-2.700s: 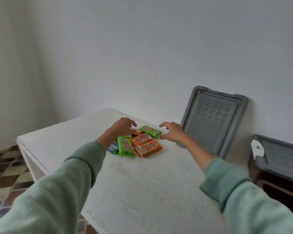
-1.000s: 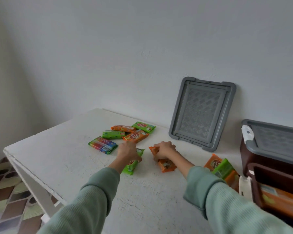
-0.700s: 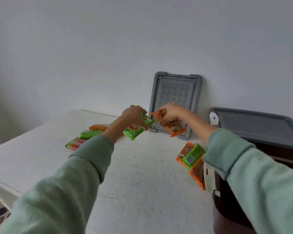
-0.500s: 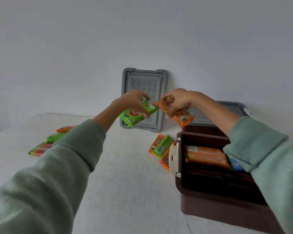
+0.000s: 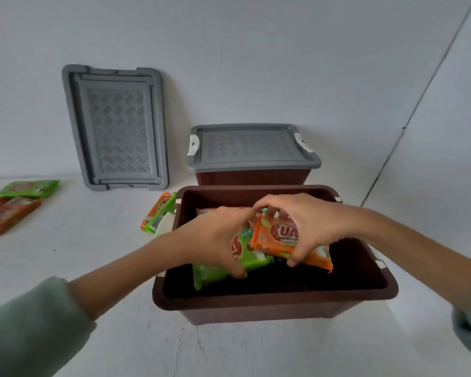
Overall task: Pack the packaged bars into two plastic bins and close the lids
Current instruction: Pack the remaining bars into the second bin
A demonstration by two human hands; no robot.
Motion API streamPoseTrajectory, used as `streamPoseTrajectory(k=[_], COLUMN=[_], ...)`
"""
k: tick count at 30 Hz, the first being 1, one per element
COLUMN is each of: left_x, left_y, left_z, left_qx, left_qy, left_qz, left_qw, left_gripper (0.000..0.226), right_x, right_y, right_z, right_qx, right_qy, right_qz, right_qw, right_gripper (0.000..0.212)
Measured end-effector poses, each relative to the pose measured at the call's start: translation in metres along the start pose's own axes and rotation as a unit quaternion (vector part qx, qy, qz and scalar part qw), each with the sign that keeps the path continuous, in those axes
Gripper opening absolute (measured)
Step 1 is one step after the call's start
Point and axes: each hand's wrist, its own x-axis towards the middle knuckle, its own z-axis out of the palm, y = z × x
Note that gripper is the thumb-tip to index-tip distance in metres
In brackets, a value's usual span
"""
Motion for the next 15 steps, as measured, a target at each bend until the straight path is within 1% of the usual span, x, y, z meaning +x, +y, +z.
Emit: streamPoseTrajectory(k=[2,3,5,7,10,12,15], left_x=[0.004,0.005,0.009,0.011,0.014,0.015,0.019], left_y=[0.000,-0.002,-0.004,-0.005,-0.005,-0.005,-0.003], left_z=[0.020,0.027,0.036,0.041,0.045,0.049,0.053], left_qx=[0.042,0.070,0.108,0.121,0.141,0.153,0.179], left_qy=[-0.018,-0.024,-0.030,-0.042,-0.074,-0.085,-0.110], left_qz=[-0.003,-0.003,0.003,0.005,-0.002,0.001,0.013], left_qw=[0.999,0.997,0.994,0.992,0.987,0.985,0.978], left_gripper=[0.102,0.103,0.100,0.096,0.093,0.087,0.079], right_x=[-0.002,-0.002,-0.001,-0.001,-0.001,0.002,0.013], right_y=[0.007,0.009,0.012,0.014,0.017,0.020,0.022], right_z=[0.021,0.030,0.045,0.054,0.062,0.065,0.067], right_qx=[-0.023,-0.042,-0.073,-0.106,-0.152,-0.171,-0.235], right_qy=[0.001,0.006,0.027,0.050,0.053,0.019,-0.077], right_qz=[-0.001,-0.006,-0.023,-0.042,-0.059,-0.067,-0.082], right_qw=[1.000,0.999,0.997,0.992,0.985,0.983,0.966], right_gripper=[0.095,0.095,0.092,0.088,0.080,0.075,0.058])
